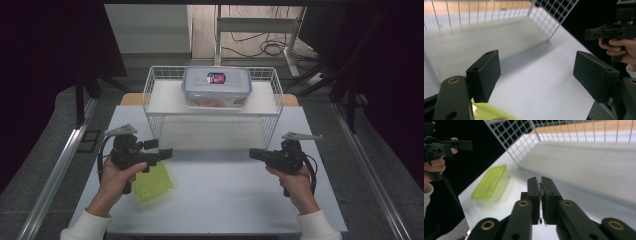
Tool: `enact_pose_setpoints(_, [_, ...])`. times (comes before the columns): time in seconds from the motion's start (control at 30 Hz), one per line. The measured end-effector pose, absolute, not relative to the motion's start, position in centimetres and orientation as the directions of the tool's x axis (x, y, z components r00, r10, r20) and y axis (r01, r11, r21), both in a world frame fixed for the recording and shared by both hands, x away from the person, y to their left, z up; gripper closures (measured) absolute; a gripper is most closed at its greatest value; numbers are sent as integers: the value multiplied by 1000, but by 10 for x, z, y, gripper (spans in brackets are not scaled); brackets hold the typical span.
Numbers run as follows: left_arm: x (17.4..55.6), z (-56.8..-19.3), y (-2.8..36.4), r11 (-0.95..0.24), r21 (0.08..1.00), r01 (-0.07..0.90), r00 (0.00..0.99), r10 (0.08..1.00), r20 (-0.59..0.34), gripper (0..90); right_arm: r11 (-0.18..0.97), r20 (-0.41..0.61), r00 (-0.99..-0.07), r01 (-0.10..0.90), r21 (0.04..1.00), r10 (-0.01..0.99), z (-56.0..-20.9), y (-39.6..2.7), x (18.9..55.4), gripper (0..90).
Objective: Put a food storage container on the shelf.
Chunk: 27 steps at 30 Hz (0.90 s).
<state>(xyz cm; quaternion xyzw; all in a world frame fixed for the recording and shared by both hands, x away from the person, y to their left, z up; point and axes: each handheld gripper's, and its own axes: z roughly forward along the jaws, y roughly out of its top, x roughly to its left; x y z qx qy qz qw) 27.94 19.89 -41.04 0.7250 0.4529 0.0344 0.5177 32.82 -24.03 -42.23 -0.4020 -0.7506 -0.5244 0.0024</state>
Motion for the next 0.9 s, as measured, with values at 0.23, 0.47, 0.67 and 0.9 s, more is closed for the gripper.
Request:
enact_pose_setpoints(0.23, [265, -441, 199, -86, 753, 653, 581, 694, -424, 223, 191, 376, -691, 596, 780, 618, -444, -240, 311, 618])
enact_pose_setpoints(0.47, [257, -456, 200, -113, 739, 665, 582, 697, -417, 230, 198, 380, -685, 607, 770, 621, -454, -242, 304, 493])
enact_pose_setpoints(0.67, [254, -462, 199, -137, 727, 673, 588, 696, -413, 235, 210, 375, -672, 621, 755, 639, -463, -246, 301, 471])
enact_pose_setpoints(0.9, [251, -465, 199, -156, 719, 677, 591, 698, -405, 245, 212, 373, -665, 627, 750, 647, -464, -250, 300, 453])
